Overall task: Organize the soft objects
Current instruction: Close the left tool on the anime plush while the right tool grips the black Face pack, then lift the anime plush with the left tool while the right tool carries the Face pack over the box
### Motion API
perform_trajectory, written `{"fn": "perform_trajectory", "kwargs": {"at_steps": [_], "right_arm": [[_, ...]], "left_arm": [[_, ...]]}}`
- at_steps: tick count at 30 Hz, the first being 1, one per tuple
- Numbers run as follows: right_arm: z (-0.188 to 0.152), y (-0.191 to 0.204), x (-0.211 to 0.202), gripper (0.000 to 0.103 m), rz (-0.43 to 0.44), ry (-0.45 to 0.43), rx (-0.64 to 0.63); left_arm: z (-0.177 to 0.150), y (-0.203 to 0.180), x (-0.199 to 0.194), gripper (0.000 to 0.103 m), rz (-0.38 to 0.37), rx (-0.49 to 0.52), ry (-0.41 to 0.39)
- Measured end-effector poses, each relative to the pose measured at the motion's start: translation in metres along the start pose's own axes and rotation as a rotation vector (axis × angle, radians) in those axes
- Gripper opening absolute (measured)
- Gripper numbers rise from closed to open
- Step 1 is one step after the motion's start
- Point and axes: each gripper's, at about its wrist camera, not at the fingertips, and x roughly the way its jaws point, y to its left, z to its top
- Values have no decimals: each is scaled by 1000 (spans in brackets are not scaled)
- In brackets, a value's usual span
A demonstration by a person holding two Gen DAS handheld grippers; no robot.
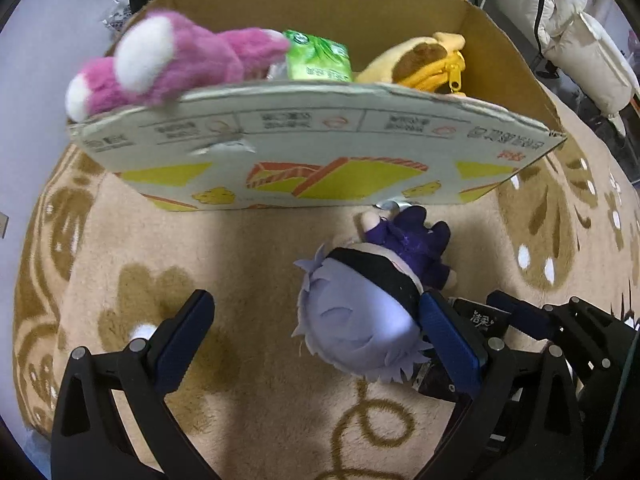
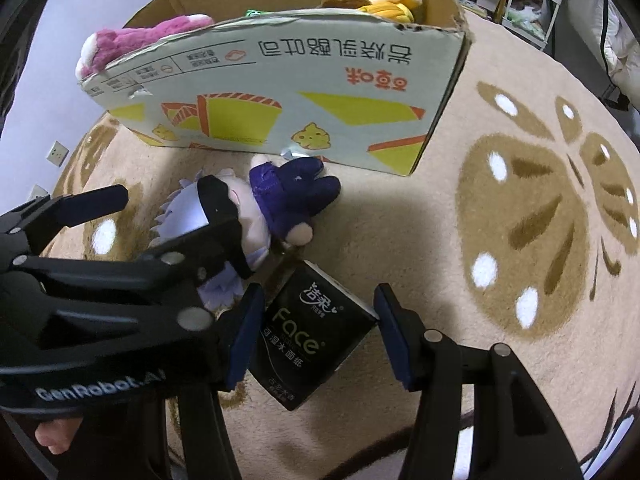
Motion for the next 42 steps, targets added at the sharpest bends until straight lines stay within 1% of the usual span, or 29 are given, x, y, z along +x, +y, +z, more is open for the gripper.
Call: {"fn": "perform_trajectory", "kwargs": {"at_steps": [5,7,8,9,10,12,14,16,18,20,21,24,26,27,29,31,36,38,42], "right_arm": [[-1,-2,2,60,-1,9,3],[0,2,5,60,0,12,6],[0,2,5,60,1,13,7],[0,2,5,60,2,13,8],[0,1,5,60,3,14,8],[0,1,6,60,5,15,10],[-1,2,7,60,8,17,11],[-1,2,7,60,10,17,15],[-3,0,5,60,12,12,18],[-3,-2,3,60,11,5,23],[-3,-3,2,60,12,4,26],[-3,-8,0,60,13,0,37],[-4,-11,-3,60,15,-7,43],[-4,-11,-4,60,15,-10,44],[-5,-14,-8,60,16,-20,51],[-5,-17,-13,59,19,-32,62],[-7,-33,-36,59,35,-106,108],[-7,-38,-49,59,41,-154,122],[-7,-41,-69,59,47,-235,121]], "left_arm": [[4,-4,7,101,-8,-6,9],[4,-6,11,95,-23,-8,25],[1,-9,14,89,-35,-12,33],[1,-9,16,86,-60,-18,43],[1,-16,20,86,-76,-21,51],[1,-21,21,86,-67,-1,58],[-1,-28,19,84,-40,28,39],[-3,-32,18,77,-38,36,32],[-4,-31,17,63,-77,16,39],[-5,-33,16,57,-111,-1,41],[-7,-34,16,56,-122,-6,39],[-8,-32,16,54,-112,-26,33],[-12,-30,13,53,-90,-34,19],[-15,-30,10,53,-68,-30,8],[-17,-30,4,53,-1,-21,-22],[-17,-21,-3,53,31,-34,-46],[-24,-5,-28,53,57,-106,-118],[-30,8,-43,53,62,-126,-145],[-35,17,-69,53,97,-156,-211]]}}
